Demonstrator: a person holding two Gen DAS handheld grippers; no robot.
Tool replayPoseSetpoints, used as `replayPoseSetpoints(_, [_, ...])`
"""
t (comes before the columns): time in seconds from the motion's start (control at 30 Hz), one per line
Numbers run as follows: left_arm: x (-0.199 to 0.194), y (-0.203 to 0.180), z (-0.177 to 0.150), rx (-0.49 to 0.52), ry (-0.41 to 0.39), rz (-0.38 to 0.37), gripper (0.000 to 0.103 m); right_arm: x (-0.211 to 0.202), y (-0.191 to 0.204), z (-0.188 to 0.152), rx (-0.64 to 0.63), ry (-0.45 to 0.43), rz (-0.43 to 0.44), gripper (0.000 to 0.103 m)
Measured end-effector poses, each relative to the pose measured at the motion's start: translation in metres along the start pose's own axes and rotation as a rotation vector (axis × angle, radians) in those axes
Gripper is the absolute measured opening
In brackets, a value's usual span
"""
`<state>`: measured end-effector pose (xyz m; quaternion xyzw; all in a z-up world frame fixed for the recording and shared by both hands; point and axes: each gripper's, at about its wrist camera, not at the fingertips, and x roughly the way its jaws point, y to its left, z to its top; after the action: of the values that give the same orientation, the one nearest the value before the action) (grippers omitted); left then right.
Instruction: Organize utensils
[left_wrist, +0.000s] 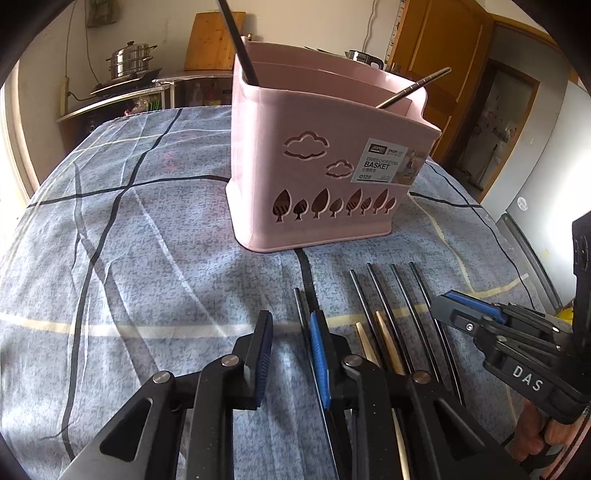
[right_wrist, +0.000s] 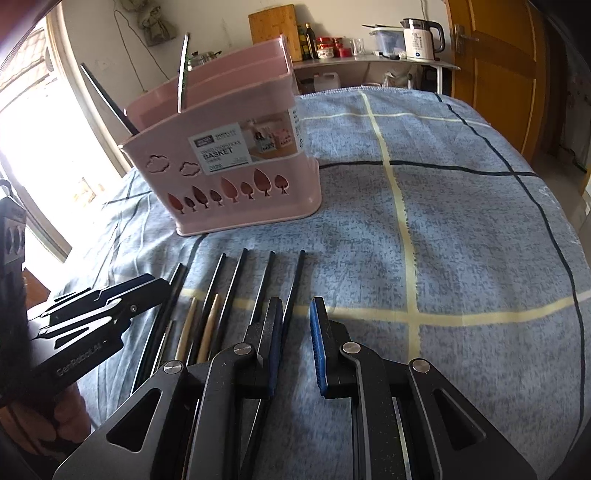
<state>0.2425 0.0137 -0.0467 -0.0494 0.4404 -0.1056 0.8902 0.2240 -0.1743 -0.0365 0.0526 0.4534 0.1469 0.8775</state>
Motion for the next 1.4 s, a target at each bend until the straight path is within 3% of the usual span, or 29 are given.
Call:
replayPoseSetpoints(0.23, [0.006, -0.011, 0.002, 0.053, -0.004, 0.032, 0.006, 0.006, 0.006, 0.003, -0.03, 0.003, -0.026, 0.014])
replayPoseSetpoints(0.33, [0.007, -0.014, 0.001, 0.069, -0.006, 0.043, 0.006, 0.005, 0.006, 0.002, -0.036, 0.006, -0.037, 0.007])
replayPoseSetpoints(0.8, [-0.012, 0.008, -0.014, 0.041, 0.023, 0.06, 0.006, -0.007, -0.006, -0.008, -0.009, 0.046, -0.024, 0.007])
replayPoseSetpoints(1.3, [-0.003, -0.004, -0.008, 0.104, 0.04, 0.099, 0.007, 0.004, -0.002, 0.008, -0.03, 0.082, -0.058, 0.007])
replayPoseSetpoints(1.4, [-0.007, -0.003, -0.004, 0.087, 0.048, 0.072, 0.006, 0.003, -0.005, 0.01, -0.019, 0.086, -0.033, 0.006])
